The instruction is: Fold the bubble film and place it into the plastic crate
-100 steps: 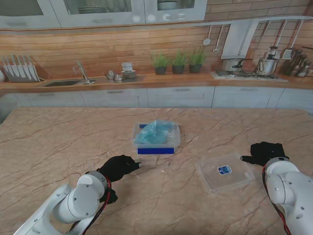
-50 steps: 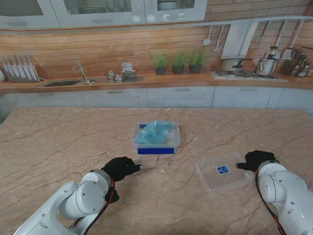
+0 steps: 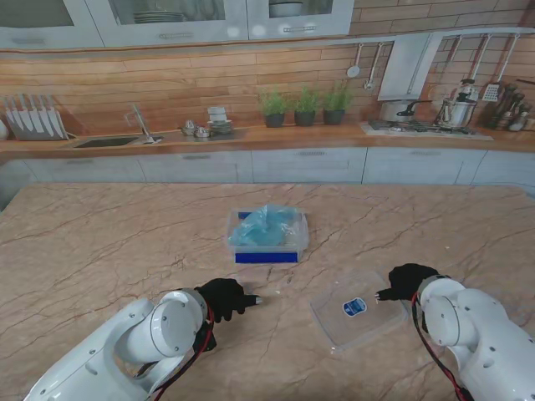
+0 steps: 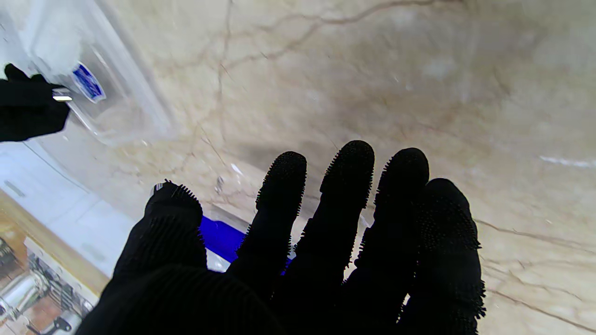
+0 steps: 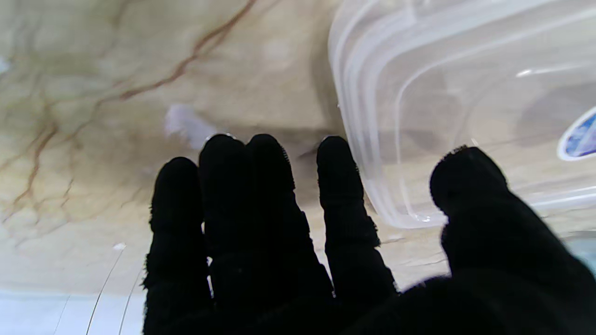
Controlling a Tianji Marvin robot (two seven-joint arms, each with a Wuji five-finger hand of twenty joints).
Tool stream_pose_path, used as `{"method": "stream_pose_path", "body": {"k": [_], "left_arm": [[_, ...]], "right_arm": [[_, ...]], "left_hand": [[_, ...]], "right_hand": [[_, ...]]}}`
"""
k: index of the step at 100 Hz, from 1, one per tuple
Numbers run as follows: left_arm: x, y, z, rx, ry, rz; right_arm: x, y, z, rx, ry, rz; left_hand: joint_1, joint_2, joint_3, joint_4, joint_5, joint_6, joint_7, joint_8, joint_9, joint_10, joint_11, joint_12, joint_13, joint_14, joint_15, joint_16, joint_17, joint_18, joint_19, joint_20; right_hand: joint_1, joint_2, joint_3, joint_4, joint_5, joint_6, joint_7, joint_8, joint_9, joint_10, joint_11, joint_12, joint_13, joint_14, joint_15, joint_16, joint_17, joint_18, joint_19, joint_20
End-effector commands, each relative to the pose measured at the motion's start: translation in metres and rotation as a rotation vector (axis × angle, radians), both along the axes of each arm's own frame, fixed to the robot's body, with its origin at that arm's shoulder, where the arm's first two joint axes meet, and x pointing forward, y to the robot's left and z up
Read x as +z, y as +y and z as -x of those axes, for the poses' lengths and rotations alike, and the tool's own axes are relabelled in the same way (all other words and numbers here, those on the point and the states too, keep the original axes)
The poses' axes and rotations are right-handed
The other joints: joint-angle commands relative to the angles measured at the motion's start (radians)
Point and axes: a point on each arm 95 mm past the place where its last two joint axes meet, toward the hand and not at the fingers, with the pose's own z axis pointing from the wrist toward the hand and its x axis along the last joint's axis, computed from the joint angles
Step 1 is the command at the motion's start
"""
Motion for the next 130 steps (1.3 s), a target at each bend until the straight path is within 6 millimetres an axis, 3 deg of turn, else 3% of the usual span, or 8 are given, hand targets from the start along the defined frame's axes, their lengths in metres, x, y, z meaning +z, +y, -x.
{"method": "stream_pose_path", "body": {"k": [1,7,23,44,61,85,130], "left_arm": [[-0.002,-0.004,0.001,-0.012,0.006,0.001],[-0.003,-0.008,0.001,-0.021,0.023,0.008],[-0.004,-0.014,0.001,-0.037,0.049,0.013],[-0.005,-0.019,-0.008,-0.030,0.073,-0.021],[-0.007,-0.027,-0.021,-0.002,0.114,-0.066],[-0.017,-0.035,-0.037,0.017,0.182,-0.188],[-0.023,-0.024,-0.034,0.085,0.176,-0.212]], "right_arm": [[-0.013,0.014,0.013,0.013,0.059,-0.014],[-0.012,0.019,0.017,0.012,0.095,-0.022],[-0.011,0.031,0.027,0.001,0.180,-0.051],[-0.012,0.048,0.029,-0.002,0.229,-0.136],[-0.014,0.063,0.019,-0.009,0.254,-0.201],[-0.013,0.082,0.009,0.019,0.276,-0.264],[-0.006,0.113,-0.007,0.055,0.279,-0.360]], "left_hand": [[0.010,0.045,-0.005,0.020,0.012,0.014,0.042,0.012,0.025,0.015,0.034,0.017,0.017,0.074,0.032,0.013,0.011,-0.013,0.048,0.015],[0.015,0.047,-0.005,0.020,0.012,0.017,0.042,0.009,0.022,0.015,0.032,0.016,0.014,0.074,0.029,0.012,0.008,-0.014,0.045,0.015],[0.019,0.051,-0.007,0.020,0.010,0.020,0.039,0.003,0.016,0.015,0.027,0.013,0.003,0.074,0.021,0.008,-0.003,-0.017,0.037,0.016],[0.025,0.055,-0.007,0.020,0.015,0.026,0.030,-0.008,0.015,0.019,0.020,0.009,-0.004,0.074,0.015,0.006,-0.010,-0.019,0.031,0.015],[0.080,0.098,-0.012,0.008,0.034,0.067,0.018,-0.043,0.038,0.024,-0.015,-0.035,0.005,0.063,-0.027,-0.017,-0.023,-0.029,0.023,0.013],[0.097,0.134,-0.014,0.005,0.007,0.098,-0.001,-0.078,0.009,0.033,-0.027,-0.056,-0.011,0.049,-0.052,-0.029,-0.044,-0.047,0.012,0.006],[0.090,0.126,-0.028,0.002,0.019,0.102,0.008,-0.104,0.023,0.035,-0.021,-0.070,0.010,0.045,-0.045,-0.028,-0.026,-0.048,0.023,0.006]], "right_hand": [[0.072,0.024,0.055,0.059,0.069,-0.072,-0.057,-0.013,0.055,0.082,0.045,0.015,0.076,0.049,0.068,-0.007,0.041,0.017,0.092,0.010],[0.070,0.057,0.053,0.067,0.115,-0.055,-0.064,-0.009,0.094,0.090,0.057,0.017,0.121,0.059,0.089,-0.009,0.076,0.029,0.126,0.011],[0.091,0.151,-0.013,0.140,0.226,-0.016,-0.137,0.091,0.178,0.108,0.068,0.009,0.206,0.086,0.126,-0.043,0.138,0.059,0.196,-0.017],[0.095,0.162,-0.010,0.149,0.274,0.008,-0.146,0.092,0.235,0.119,0.073,0.003,0.272,0.102,0.135,-0.056,0.191,0.078,0.234,-0.016],[0.094,0.164,-0.008,0.152,0.280,0.027,-0.158,0.087,0.236,0.129,0.072,-0.003,0.279,0.111,0.137,-0.067,0.196,0.087,0.244,-0.023],[0.093,0.167,-0.011,0.151,0.274,0.028,-0.165,0.086,0.228,0.130,0.074,-0.006,0.275,0.109,0.139,-0.072,0.193,0.085,0.248,-0.030],[0.069,0.170,-0.030,0.144,0.261,0.042,-0.183,0.081,0.212,0.138,0.073,-0.010,0.258,0.111,0.141,-0.078,0.179,0.085,0.250,-0.039]]}}
